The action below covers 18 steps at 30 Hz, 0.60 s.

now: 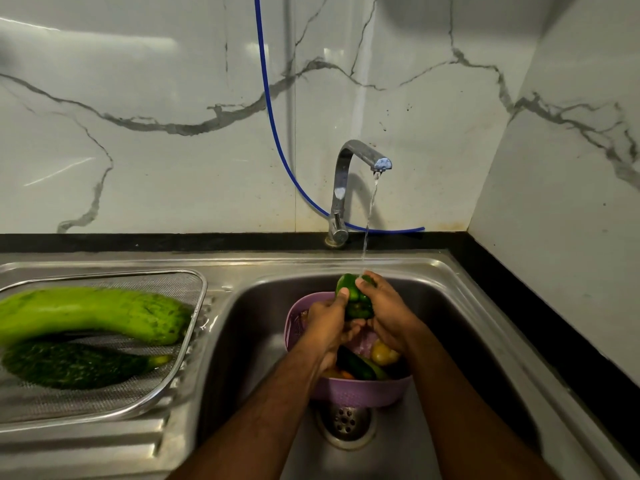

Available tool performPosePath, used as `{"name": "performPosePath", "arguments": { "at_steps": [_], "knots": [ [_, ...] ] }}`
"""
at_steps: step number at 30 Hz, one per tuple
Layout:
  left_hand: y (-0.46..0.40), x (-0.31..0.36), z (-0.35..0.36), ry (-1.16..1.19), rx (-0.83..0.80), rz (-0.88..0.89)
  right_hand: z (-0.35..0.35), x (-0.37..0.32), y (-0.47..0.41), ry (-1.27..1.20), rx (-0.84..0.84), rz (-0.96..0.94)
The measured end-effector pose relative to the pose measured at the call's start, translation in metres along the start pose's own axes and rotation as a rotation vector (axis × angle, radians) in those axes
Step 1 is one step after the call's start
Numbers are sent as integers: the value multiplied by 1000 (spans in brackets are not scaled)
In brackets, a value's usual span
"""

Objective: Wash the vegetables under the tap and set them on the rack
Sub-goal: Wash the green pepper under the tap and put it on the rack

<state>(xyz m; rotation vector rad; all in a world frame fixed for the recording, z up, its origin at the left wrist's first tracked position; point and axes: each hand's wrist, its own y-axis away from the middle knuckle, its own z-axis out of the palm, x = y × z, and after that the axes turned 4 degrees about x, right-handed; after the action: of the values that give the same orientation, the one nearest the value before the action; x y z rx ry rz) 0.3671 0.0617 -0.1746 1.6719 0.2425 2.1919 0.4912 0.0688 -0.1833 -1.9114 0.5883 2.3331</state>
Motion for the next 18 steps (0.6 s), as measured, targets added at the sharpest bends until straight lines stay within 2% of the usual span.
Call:
{"name": "performPosePath", "arguments": {
  "at_steps": [3,5,7,12,15,18],
  "knots": [
    [3,1,-3,-3,-47,-3,18,5,0,180,217,-115],
    [5,0,-5,-16,-107,-1,23,5,0,165,340,-97],
    [7,-2,-5,-10,-158,8,19,5,-4,160,382,-52],
    [12,-2,-1,-30,-155,61,12,-4,-3,91,203,-12],
    [6,-3,-4,-108,-47,200,15,-9,1,-58,40,47],
    [-2,-7,-8,-125,0,240,11,-15,10,-176,-82,92]
  ]
}}
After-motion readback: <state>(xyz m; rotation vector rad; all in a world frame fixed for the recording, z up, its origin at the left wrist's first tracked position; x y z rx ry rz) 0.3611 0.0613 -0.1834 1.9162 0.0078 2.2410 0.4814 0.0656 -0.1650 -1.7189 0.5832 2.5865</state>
